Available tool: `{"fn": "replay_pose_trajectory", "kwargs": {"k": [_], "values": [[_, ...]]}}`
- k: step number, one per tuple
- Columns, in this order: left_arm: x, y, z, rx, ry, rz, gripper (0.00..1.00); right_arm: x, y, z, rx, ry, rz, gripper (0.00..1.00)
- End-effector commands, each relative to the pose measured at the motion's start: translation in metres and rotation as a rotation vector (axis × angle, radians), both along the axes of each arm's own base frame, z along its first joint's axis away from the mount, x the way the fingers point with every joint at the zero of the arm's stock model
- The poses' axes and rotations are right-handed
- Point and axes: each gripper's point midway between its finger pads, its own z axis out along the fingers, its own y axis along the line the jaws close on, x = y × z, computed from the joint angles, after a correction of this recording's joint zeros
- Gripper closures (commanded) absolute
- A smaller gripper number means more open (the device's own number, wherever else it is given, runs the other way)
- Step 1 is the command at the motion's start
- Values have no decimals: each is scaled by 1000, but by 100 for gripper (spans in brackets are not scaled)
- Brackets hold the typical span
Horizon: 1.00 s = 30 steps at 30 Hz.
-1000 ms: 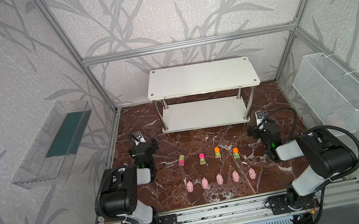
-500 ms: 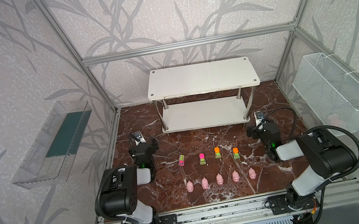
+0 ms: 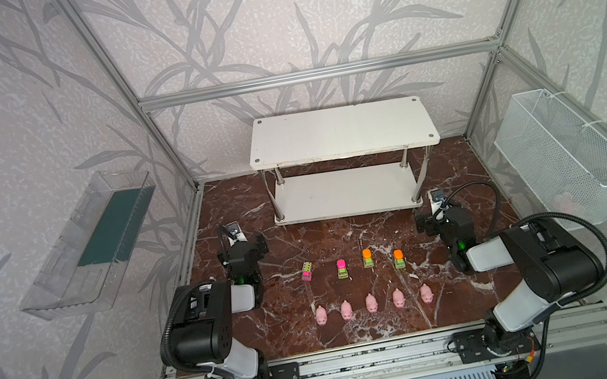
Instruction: Place and organize the plastic toys onto the shelf
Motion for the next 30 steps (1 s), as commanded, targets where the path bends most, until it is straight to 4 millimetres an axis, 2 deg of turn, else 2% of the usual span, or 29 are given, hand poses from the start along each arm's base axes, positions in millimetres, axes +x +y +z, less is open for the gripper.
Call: {"fn": "replay_pose_trajectory", "kwargs": {"k": [1, 6, 9, 13, 16, 19, 24, 30], "values": [[1, 2, 0, -3, -1, -5, 1, 6, 2, 9, 3, -21, 10, 1], [1, 1, 0, -3, 0, -6, 1, 6, 1, 10, 2, -25, 4, 1], [1, 2, 1, -3, -5, -5, 1, 6, -11, 14, 3, -27, -72, 1], [-2, 10, 21, -1, 24, 51, 1, 9, -9, 44, -4, 52, -61, 1], [5, 1, 32, 30, 80, 3, 2, 8, -11, 68, 17, -5, -81, 1], [0, 9, 53, 41, 30, 82, 2, 2, -17, 81, 42, 3, -121, 0], [-7, 8, 94, -72, -76, 130, 3, -21, -12, 90, 149, 49, -124, 4], [-10, -22, 131, -169, -82, 85, 3, -66, -13, 97, 283, 120, -156, 5]]}}
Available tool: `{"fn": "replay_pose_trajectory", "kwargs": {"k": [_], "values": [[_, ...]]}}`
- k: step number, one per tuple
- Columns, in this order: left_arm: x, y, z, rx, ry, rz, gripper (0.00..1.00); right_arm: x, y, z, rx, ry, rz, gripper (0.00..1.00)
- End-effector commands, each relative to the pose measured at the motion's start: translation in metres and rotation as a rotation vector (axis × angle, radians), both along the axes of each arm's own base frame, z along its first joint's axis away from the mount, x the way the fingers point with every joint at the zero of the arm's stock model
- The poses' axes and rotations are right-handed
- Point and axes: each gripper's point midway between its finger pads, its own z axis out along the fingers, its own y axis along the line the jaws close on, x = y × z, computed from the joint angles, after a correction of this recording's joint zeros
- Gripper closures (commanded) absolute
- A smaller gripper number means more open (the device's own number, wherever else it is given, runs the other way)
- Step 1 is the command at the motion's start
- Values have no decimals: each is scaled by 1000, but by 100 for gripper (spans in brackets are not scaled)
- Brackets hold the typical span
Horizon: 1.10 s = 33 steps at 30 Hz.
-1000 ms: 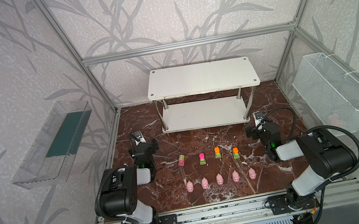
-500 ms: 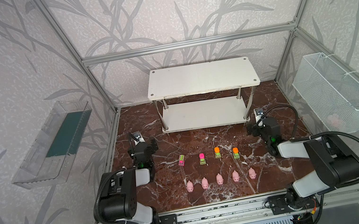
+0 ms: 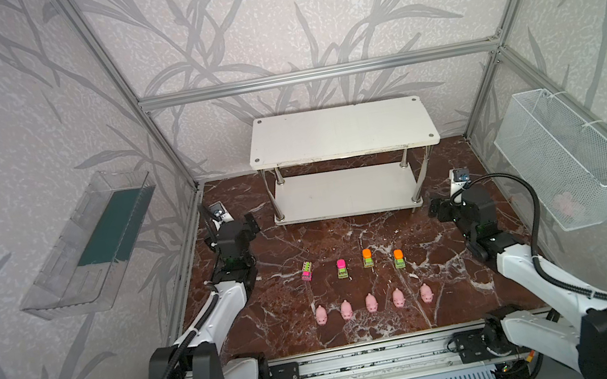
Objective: Place and organize the plastic toys onto the shelf
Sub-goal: 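Move the right gripper down over the pink pig nearest the robot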
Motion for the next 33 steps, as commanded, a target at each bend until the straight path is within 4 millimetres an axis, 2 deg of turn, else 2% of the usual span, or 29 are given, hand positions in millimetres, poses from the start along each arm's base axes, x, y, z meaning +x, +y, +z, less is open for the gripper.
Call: {"fn": "replay_pose_trajectory", "kwargs": {"k": [1, 7, 11, 16, 22, 28, 33], "values": [[-10, -15, 11, -73, 31, -2, 3, -32, 5, -16, 133, 114, -9, 5], [-29, -46, 22, -113, 59, -97, 3, -75, 38, -44, 289, 256, 95, 7], [-44, -47, 26, -129, 62, -103, 4, -103, 64, -64, 279, 341, 169, 8], [-53, -46, 30, -142, 58, -108, 4, -130, 83, -80, 292, 451, 219, 10], [-55, -47, 26, -152, 64, -113, 4, -161, 87, -94, 256, 565, 241, 10], [-55, -49, 25, -164, 64, -122, 4, -184, 88, -116, 277, 680, 226, 15], [-54, -52, 23, -170, 69, -142, 4, -193, 94, -125, 288, 702, 240, 15]]}}
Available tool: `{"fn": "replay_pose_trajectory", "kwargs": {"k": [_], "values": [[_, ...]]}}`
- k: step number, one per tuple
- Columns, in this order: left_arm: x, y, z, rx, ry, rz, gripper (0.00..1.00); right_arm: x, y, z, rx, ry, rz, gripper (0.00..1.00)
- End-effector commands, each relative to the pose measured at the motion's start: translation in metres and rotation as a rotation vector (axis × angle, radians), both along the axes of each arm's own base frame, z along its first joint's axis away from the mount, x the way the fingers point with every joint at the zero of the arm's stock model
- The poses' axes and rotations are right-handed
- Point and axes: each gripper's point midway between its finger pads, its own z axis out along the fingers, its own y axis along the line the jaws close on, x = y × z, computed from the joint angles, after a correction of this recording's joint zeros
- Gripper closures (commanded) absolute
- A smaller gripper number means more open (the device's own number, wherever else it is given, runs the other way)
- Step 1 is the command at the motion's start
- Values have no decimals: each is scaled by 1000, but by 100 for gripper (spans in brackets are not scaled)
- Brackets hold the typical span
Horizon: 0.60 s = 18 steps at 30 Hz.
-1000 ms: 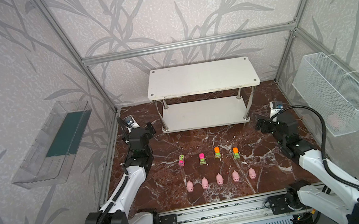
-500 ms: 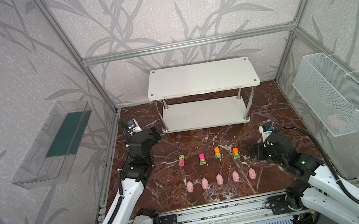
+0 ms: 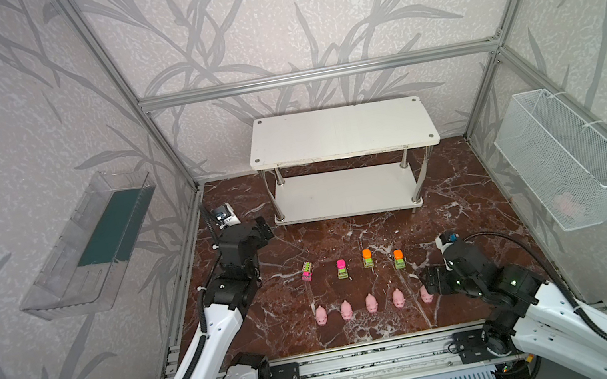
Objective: Place and organize the plastic toys onto the shelf
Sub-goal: 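Move the right gripper down over the pink pig nearest the robot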
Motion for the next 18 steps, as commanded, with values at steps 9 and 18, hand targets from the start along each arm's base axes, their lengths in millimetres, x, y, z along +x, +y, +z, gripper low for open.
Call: {"fn": "replay_pose_trajectory", "kwargs": {"k": [9, 18], "values": [[-1, -5, -4, -20, 13, -24, 4, 5, 27, -13, -14, 54, 47, 18], [-1, -3, -9, -14, 19, -14, 4, -12, 24, -32, -61, 121, 38, 19]]}}
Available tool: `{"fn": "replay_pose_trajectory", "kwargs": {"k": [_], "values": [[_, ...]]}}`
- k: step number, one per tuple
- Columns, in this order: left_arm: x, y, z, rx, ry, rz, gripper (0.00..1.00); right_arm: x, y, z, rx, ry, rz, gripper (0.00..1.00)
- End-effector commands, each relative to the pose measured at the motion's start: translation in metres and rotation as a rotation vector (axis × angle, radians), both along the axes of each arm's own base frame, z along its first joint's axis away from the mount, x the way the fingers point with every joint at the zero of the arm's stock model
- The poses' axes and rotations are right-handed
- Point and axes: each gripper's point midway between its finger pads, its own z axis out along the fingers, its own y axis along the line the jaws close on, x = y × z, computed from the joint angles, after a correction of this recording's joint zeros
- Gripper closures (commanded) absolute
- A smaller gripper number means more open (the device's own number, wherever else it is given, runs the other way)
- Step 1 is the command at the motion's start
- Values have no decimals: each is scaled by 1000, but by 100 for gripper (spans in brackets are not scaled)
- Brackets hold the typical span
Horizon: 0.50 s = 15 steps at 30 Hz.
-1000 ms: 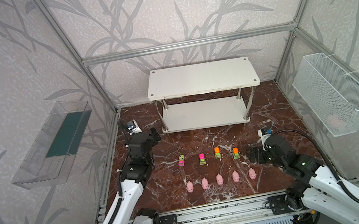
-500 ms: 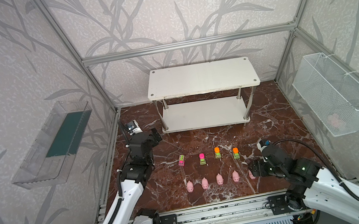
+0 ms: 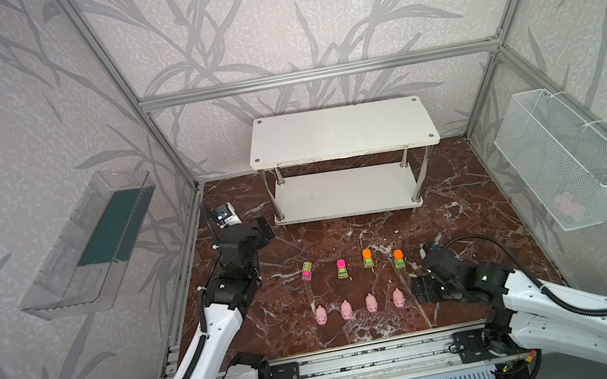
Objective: Place and organize the plastic toys onto the shelf
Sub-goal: 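Move the right gripper down over the pink pig nearest the robot, then close the right gripper on the pink pig and lift it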
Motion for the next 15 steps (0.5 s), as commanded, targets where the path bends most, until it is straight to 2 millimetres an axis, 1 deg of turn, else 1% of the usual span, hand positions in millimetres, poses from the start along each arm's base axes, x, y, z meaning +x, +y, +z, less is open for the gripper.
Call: {"fn": "replay_pose_trajectory", "kwargs": {"k": [1, 4, 6, 8, 15], "values": [[-1, 0, -8, -4, 17, 6, 4, -4, -3, -2, 10, 1, -36, 20], [0, 0, -10, -3, 24, 5, 4, -7, -7, -2, 7, -3, -48, 21], [1, -1, -10, -3, 24, 4, 4, -6, -7, 0, 10, -12, -48, 26], [2, -1, -11, -6, 26, 1, 4, -6, -7, 1, 1, -12, -47, 29], [0, -1, -12, -6, 29, 2, 4, -10, -6, -8, -27, 27, -37, 29]]}}
